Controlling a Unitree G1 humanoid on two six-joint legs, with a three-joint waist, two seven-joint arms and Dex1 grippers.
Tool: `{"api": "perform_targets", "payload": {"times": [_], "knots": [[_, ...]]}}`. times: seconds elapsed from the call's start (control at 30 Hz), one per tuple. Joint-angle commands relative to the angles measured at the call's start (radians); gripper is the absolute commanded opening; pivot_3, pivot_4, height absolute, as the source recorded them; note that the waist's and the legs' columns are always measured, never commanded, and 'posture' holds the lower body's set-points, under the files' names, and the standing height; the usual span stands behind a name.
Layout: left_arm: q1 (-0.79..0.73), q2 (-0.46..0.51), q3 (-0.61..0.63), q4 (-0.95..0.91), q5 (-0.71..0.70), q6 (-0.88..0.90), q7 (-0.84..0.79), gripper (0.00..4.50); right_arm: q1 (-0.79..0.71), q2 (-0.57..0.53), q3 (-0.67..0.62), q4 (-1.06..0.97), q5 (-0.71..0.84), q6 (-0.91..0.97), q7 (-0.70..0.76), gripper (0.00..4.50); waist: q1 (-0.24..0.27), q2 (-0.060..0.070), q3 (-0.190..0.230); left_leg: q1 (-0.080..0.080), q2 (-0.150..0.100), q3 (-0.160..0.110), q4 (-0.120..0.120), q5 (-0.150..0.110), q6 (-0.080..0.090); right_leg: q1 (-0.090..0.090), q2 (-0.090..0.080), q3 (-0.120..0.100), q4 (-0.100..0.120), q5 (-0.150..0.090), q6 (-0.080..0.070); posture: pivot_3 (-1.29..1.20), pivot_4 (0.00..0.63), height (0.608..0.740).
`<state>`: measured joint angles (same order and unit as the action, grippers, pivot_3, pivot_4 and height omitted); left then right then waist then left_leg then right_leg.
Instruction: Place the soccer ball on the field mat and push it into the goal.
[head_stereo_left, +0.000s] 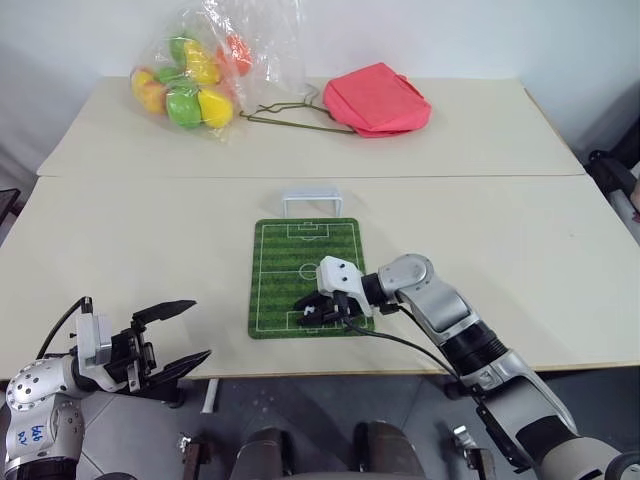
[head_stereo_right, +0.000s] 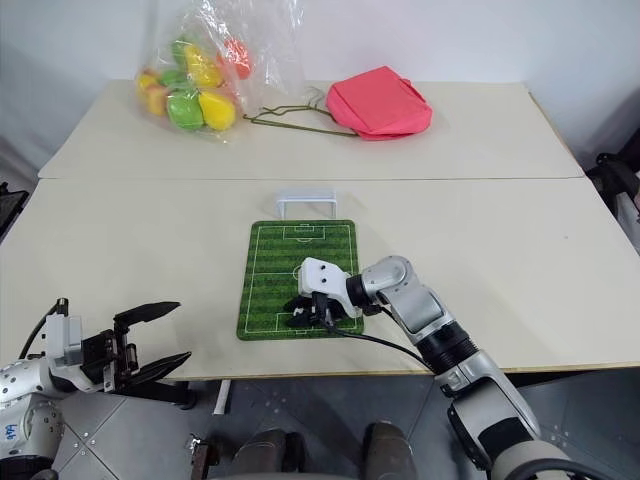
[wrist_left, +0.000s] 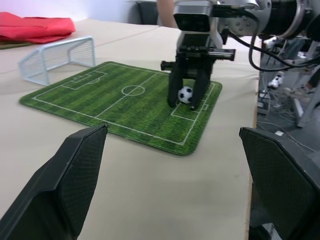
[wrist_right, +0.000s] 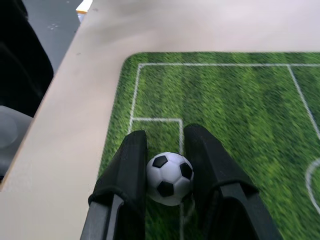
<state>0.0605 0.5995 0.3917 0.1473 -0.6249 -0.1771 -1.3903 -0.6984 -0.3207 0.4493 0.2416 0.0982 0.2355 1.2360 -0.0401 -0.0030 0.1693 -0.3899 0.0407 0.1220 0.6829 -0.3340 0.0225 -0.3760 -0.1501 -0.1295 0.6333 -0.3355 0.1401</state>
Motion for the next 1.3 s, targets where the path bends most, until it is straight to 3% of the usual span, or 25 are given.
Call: {"api": "perform_targets", "payload": {"times": [0.03,0.07,0.2,0.53,0.77,0.87,1.07,1.3], "knots": [[0.004,-0.007,0.009,-0.034,-0.014,-0.012,0.013,4.50,-0.005,0.010,0.004,-0.004,-0.003,-0.017,0.008,0.85,0.000,0.000,0.000,0.000,0.000,0.000,0.000,0.000,0.000,0.000,0.000,0.000,0.000,0.000,0.000,0.00,0.150,0.740],[0.000,-0.008,0.007,-0.033,-0.013,-0.012,0.016,4.50,-0.003,0.008,0.006,-0.002,-0.005,-0.018,0.009,1.58,0.000,0.000,0.000,0.000,0.000,0.000,0.000,0.000,0.000,0.000,0.000,0.000,0.000,0.000,0.000,0.00,0.150,0.740],[-0.015,-0.006,0.006,-0.024,-0.010,-0.011,0.022,4.50,-0.002,0.006,-0.002,-0.009,-0.003,-0.025,0.009,2.81,0.000,0.000,0.000,0.000,0.000,0.000,0.000,0.000,0.000,0.000,0.000,0.000,0.000,0.000,0.000,0.00,0.150,0.740],[-0.048,-0.010,-0.012,-0.008,-0.003,-0.010,0.029,4.50,-0.026,-0.012,-0.025,-0.101,0.031,-0.003,0.037,2.81,0.000,0.000,0.000,0.000,0.000,0.000,0.000,0.000,0.000,0.000,0.000,0.000,0.000,0.000,0.000,0.00,0.150,0.740],[-0.061,-0.009,-0.018,-0.002,-0.004,-0.008,0.027,4.50,-0.040,-0.068,-0.055,-0.292,0.096,0.071,0.066,2.81,0.005,0.000,0.000,0.000,0.000,0.000,0.000,0.000,0.000,0.000,0.000,0.000,0.000,0.000,0.000,0.00,0.150,0.740],[-0.061,-0.003,-0.017,-0.002,-0.014,-0.002,0.012,4.50,-0.001,-0.125,-0.077,-0.397,0.120,0.086,0.077,2.21,0.007,0.000,0.000,0.000,0.000,0.000,0.000,0.000,0.000,0.000,0.000,0.000,-0.001,0.000,0.000,0.00,0.150,0.740],[-0.065,0.008,-0.014,0.007,-0.013,0.004,-0.004,4.50,0.090,-0.178,-0.004,-0.428,0.085,0.138,0.050,0.11,0.011,-0.001,0.000,0.000,-0.001,0.000,0.000,0.000,0.000,0.001,0.000,-0.001,-0.002,0.000,0.000,0.00,0.150,0.740],[-0.054,0.009,-0.014,-0.017,-0.019,0.022,-0.007,4.50,0.116,-0.156,0.032,-0.383,0.072,0.161,0.014,0.03,0.009,0.000,0.000,0.000,-0.003,0.000,0.000,0.000,0.000,0.000,0.000,-0.001,-0.002,0.000,0.000,0.00,0.150,0.740]]}}
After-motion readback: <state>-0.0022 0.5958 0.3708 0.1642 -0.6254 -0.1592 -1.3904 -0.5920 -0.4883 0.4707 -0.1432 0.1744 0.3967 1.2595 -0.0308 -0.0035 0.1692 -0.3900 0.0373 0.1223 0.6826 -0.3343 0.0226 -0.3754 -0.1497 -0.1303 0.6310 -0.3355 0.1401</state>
